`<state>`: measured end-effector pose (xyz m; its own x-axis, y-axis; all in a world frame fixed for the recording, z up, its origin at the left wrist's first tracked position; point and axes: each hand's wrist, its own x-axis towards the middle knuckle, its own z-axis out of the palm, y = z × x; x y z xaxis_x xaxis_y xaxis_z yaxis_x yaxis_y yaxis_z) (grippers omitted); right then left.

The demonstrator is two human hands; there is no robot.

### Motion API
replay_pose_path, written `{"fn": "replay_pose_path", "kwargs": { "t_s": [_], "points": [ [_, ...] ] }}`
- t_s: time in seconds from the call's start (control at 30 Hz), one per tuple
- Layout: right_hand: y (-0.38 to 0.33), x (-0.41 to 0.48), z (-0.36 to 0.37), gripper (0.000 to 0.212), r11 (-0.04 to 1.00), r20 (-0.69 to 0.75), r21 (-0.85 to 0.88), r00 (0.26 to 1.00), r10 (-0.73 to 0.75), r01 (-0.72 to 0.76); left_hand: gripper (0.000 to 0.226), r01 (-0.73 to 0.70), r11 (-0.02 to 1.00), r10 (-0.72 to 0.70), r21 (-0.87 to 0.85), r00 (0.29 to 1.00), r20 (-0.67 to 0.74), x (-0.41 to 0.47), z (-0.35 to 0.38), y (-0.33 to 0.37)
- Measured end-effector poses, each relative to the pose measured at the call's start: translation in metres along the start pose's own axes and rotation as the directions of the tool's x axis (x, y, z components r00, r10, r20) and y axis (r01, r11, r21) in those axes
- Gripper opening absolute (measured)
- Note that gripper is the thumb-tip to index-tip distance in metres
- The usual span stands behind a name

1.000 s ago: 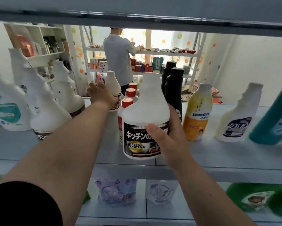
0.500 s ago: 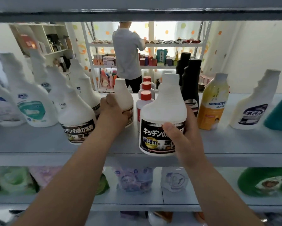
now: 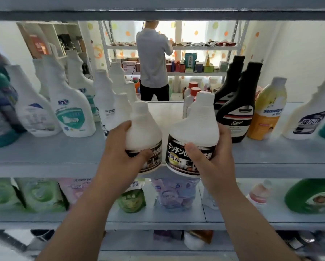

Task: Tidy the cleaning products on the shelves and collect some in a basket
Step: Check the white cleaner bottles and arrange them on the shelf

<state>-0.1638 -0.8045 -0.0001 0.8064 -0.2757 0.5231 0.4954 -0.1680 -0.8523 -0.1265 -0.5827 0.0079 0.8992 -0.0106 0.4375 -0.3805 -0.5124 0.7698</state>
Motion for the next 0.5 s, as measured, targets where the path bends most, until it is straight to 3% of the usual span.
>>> {"fn": "replay_pose_path", "kwargs": {
  "t_s": [0.17,0.5],
  "points": [
    [0.005,0.002,0.042,0.063,0.998,-0.029,-0.066,1.000,-0.010,0.008,0.078,0.076,0.991,-0.079,-0.111,0.997,-0.015,-0.001,-0.047,-0.024],
    [0.039,0.039,0.105,0.077,0.938,-0.188,-0.344,0.982,-0.023,-0.044,0.075,0.081,0.955,-0.071,-0.285,0.996,0.046,-0.003,-0.072,-0.035]
  ]
}}
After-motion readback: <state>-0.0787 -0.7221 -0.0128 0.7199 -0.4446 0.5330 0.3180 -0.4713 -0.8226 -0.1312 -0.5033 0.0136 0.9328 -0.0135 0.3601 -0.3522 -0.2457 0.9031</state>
